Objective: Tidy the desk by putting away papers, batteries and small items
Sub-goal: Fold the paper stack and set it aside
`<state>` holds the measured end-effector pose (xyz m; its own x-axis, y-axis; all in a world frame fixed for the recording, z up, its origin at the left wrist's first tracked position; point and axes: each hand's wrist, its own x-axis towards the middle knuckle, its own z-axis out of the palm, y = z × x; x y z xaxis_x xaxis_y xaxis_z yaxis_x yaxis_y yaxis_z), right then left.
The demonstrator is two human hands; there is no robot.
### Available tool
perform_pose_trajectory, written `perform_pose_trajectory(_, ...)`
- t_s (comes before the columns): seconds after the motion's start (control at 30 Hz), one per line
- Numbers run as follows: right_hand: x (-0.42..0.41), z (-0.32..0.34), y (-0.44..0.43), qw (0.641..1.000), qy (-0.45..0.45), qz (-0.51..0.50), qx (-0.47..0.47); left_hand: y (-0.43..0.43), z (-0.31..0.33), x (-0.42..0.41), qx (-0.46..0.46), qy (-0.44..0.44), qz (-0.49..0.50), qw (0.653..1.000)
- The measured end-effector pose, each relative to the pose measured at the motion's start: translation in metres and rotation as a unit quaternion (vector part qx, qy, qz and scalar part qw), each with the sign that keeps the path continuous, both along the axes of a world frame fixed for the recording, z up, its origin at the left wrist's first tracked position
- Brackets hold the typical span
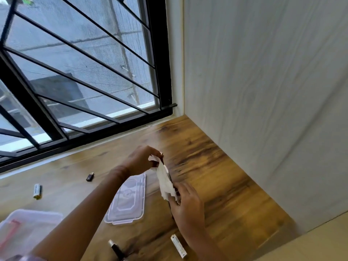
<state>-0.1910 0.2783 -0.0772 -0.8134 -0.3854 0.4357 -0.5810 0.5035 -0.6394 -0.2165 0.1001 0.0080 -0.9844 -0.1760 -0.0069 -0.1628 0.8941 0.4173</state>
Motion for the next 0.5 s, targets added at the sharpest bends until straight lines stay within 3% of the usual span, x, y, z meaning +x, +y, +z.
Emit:
perform_pose_trajectory(0.27, 0.002, -0.006, 0.002, 0.999, 0.022, 0.004, 0.032, 0.001, -0.009, 0.004, 0.013, 0.019, -0.024, 0.999)
perform_pose_trajectory(0.5, 0.005, -0.009, 0.000, 1.000, -0.016, 0.005, 0.015, -0.002, -0.022, 0.007, -0.016, 0.025, -0.015, 0.999)
